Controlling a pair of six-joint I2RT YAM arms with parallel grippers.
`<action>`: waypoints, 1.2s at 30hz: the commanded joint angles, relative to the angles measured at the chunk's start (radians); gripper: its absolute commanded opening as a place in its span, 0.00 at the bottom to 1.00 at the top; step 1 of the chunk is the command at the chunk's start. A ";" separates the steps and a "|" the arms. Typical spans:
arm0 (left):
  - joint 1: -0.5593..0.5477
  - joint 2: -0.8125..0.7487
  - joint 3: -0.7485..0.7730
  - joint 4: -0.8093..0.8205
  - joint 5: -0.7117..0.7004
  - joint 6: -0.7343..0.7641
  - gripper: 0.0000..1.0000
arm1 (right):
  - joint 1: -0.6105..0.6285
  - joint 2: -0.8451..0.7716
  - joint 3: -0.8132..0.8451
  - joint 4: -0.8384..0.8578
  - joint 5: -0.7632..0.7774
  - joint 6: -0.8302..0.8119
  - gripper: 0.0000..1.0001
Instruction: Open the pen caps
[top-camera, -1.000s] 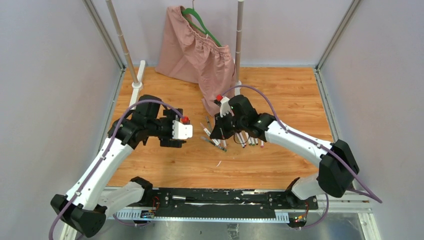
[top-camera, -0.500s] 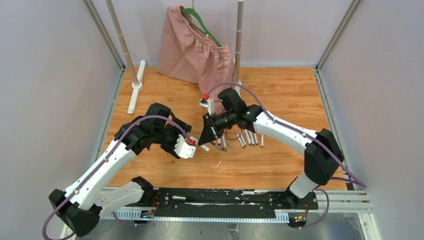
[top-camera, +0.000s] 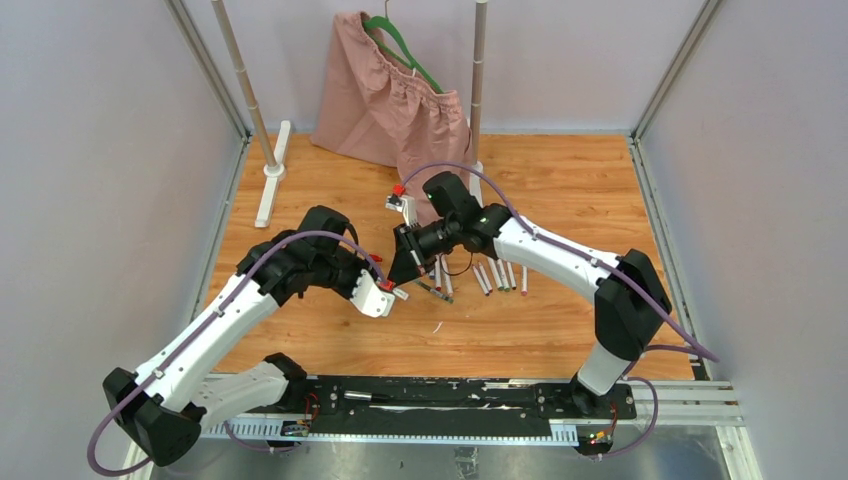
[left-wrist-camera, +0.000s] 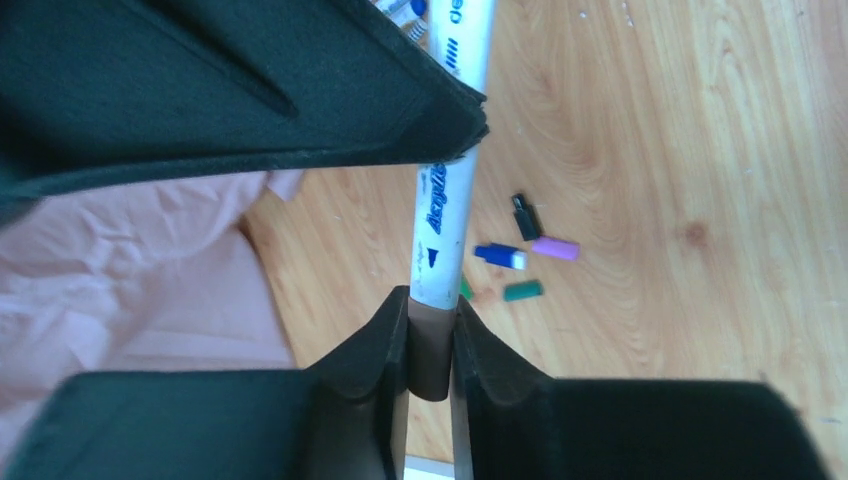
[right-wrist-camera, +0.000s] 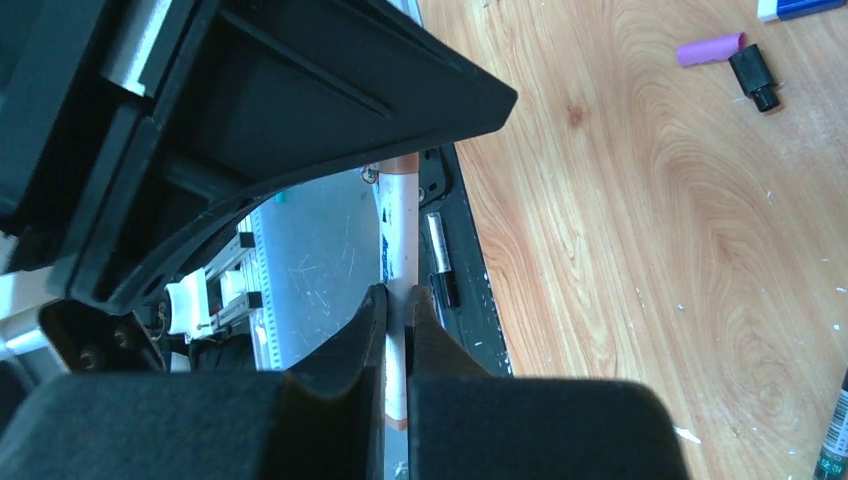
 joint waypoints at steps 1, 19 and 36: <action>-0.008 0.000 -0.004 -0.005 -0.024 -0.022 0.11 | 0.013 0.028 0.015 -0.016 -0.007 0.033 0.18; -0.008 0.055 0.004 -0.001 -0.176 -0.093 0.00 | 0.001 -0.005 -0.152 0.205 0.079 0.211 0.00; 0.217 0.157 -0.087 0.202 -0.271 -0.093 0.00 | -0.069 -0.312 -0.459 0.025 0.240 0.053 0.00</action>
